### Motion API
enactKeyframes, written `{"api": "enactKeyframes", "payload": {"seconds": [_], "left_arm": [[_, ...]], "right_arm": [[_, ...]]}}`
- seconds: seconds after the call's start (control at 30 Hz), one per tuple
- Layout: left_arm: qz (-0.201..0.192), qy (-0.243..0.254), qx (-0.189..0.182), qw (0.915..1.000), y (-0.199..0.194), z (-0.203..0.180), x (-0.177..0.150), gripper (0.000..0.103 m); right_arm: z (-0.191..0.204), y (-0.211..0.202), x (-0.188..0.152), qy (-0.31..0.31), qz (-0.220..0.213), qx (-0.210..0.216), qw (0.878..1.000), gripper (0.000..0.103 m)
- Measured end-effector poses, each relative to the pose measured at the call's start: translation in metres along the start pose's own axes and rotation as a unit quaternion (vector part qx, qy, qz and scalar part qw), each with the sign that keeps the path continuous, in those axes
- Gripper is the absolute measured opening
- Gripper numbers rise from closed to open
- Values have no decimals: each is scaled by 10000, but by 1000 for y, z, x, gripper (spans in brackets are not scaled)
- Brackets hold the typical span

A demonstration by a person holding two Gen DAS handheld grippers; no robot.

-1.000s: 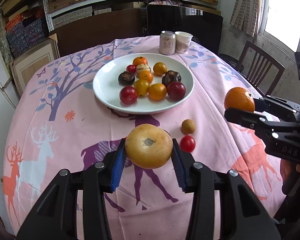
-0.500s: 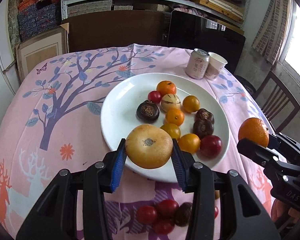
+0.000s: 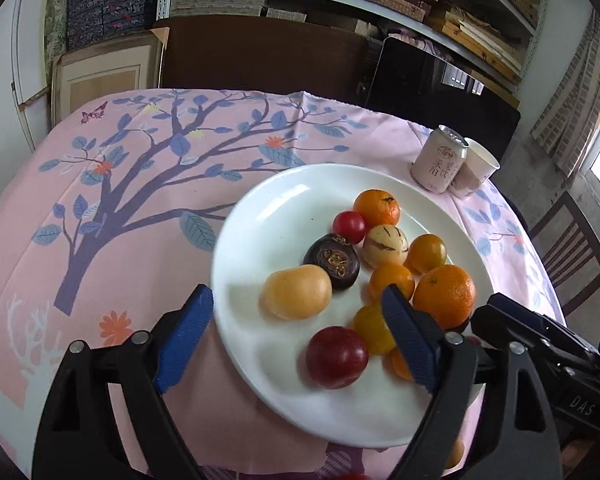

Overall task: Organize fruits
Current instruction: 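Set the yellow tomato and mandarin on the white plate and open both grippers, then grasp a red tomato with the right gripper while the left gripper grasps a red cherry tomato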

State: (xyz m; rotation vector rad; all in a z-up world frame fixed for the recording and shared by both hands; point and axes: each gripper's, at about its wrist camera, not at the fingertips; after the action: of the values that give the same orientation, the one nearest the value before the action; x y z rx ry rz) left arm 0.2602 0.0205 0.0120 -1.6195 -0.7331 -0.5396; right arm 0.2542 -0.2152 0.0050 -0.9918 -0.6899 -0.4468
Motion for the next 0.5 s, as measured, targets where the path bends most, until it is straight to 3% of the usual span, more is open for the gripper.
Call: {"api": "enactKeyframes", "payload": {"seconds": [0.5], "left_arm": [[189,307,30,9993,-61,4,-63,89]], "right_arm": [[2,-74,-74,-475,289,-199,9983,68]]}}
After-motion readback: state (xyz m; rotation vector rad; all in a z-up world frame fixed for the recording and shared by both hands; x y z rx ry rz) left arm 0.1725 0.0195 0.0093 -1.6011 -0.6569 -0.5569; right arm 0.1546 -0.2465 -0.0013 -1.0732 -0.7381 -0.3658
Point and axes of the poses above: each gripper's, at about its wrist camera, not at the fingertips, and y roughly the way its jaws point, z to its left, x to its top, and after that the axes turned 4 degrees about -z, right-handed
